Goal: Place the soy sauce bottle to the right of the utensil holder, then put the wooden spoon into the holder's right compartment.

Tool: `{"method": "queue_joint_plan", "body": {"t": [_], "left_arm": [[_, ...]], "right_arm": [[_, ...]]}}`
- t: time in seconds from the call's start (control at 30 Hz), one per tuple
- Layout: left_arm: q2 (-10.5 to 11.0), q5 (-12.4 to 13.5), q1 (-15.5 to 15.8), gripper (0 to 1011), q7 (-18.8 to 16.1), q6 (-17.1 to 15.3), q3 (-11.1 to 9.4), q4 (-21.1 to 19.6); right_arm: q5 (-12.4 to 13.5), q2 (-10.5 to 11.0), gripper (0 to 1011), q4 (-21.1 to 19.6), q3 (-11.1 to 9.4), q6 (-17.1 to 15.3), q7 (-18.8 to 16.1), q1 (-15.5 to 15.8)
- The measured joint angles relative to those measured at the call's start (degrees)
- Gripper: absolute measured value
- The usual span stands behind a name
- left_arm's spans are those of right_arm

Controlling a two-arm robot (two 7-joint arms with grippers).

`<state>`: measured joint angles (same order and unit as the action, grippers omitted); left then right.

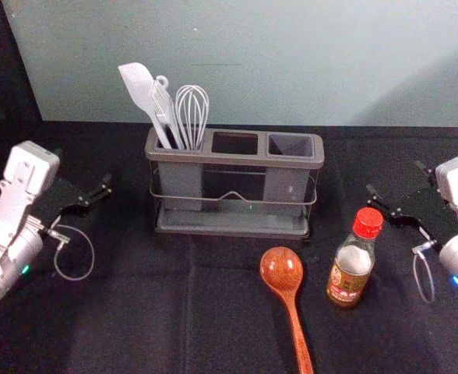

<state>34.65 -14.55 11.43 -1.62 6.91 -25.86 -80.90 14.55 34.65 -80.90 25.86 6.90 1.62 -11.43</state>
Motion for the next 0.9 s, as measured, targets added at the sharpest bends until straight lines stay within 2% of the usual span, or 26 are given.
{"method": "queue_joint_plan", "body": {"t": [0.9], "left_arm": [[0.0, 0.0, 0.0, 1005, 0.0, 0.0, 0.0, 0.0]], "right_arm": [[0.0, 0.0, 1003, 0.0, 0.0, 0.0, 0.0, 0.0]]}}
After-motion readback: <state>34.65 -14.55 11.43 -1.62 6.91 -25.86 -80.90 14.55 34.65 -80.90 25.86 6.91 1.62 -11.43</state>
